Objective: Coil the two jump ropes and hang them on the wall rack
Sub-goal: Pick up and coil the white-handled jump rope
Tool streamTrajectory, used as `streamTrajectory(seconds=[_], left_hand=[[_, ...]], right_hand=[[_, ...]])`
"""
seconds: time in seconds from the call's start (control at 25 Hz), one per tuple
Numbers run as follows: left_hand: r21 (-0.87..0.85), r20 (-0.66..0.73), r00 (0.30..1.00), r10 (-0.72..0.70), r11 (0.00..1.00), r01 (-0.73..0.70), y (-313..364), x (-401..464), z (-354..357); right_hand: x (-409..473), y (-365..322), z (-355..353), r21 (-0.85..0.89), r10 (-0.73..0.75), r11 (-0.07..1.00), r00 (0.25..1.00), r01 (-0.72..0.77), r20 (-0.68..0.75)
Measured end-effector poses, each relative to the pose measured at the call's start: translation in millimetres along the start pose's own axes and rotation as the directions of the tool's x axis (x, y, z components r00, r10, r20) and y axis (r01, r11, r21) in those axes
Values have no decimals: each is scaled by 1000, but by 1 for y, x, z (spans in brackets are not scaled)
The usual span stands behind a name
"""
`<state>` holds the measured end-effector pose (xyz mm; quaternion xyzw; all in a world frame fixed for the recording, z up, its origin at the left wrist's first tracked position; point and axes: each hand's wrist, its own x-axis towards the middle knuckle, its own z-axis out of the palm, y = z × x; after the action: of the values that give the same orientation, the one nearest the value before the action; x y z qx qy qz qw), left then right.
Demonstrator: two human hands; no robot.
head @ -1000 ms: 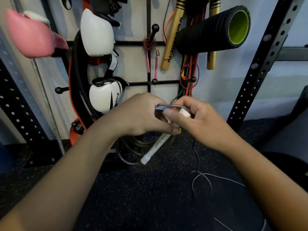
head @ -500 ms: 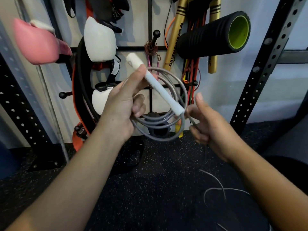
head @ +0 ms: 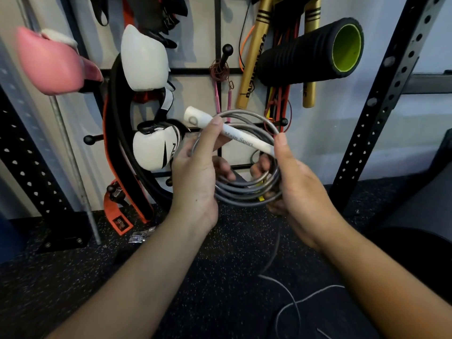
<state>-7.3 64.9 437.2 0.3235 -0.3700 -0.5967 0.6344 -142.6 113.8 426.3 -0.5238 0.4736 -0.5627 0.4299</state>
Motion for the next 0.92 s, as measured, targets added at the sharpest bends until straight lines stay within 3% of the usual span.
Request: streamTrajectory(seconds=[0.12,0.24,0.32,0.36,0.4,0.48,0.52,0.6,0.76,0.92], left_hand=[[82,125,986,-111,991,102,8,6,-5],[278,241,969,-46,960,-23,26,27,-26],[523,403,914,40,810,-266,46,35,-38],[616,519,855,-2,695,-372,55,34,-40],[682,606,788,-108,582,-444,59,29,-39],[765,635,686,-354,414,-494,54,15,-29],[785,617,656,-435,399,-473,47,11,-25],[807,579,648,-495,460,-371,37,6,-19],[839,517,733,-442,433,-330,31,12,-17],[779,545,722,-426,576,-249,21,5,-17]], right_hand=[[6,-5,-11,-30,7,1000,1000,-6,19],[10,-15,-32,-341,-43,938,996,68,83],[9,-15,-39,-522,-49,839,978,151,205],[7,-14,-37,-547,-31,817,961,183,275],[5,-12,-34,-546,-16,811,940,211,340],[5,-7,-28,-528,-11,808,904,260,427],[6,-5,-26,-532,-15,801,897,275,441],[9,-5,-24,-575,-6,767,898,286,439],[15,-1,-27,-612,-117,733,941,298,318],[15,0,-28,-596,-282,710,927,375,248]])
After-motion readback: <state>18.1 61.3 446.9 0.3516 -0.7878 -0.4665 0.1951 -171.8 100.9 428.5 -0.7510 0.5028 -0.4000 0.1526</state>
